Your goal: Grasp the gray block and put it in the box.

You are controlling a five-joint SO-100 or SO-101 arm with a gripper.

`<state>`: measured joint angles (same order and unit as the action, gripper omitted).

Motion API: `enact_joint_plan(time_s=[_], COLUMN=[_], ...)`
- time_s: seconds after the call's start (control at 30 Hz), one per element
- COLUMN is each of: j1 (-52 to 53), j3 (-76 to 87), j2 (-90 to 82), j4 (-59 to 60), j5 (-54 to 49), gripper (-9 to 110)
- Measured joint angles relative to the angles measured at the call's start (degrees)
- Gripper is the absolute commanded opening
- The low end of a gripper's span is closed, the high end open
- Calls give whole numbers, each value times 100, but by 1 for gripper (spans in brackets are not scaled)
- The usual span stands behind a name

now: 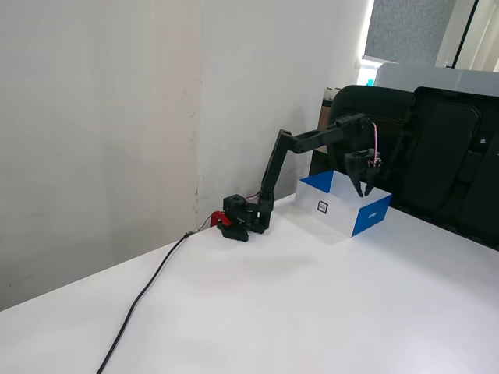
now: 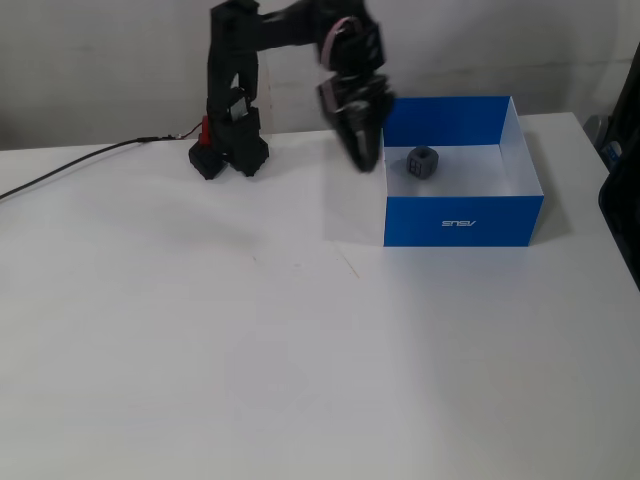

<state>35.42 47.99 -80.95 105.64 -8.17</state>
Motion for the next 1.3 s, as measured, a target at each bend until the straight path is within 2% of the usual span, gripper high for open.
enact_joint_plan(time_s=[0.13, 0.47, 1.03, 1.3], j1=[-1011, -2830, -4192, -4254], j3=[773, 4087, 8613, 10195], j2=[-598, -2435, -5906, -7119], j4=[-220, -2021, -5062, -5546], j5=[-70, -167, 264, 343], gripper=[0, 0, 0, 0])
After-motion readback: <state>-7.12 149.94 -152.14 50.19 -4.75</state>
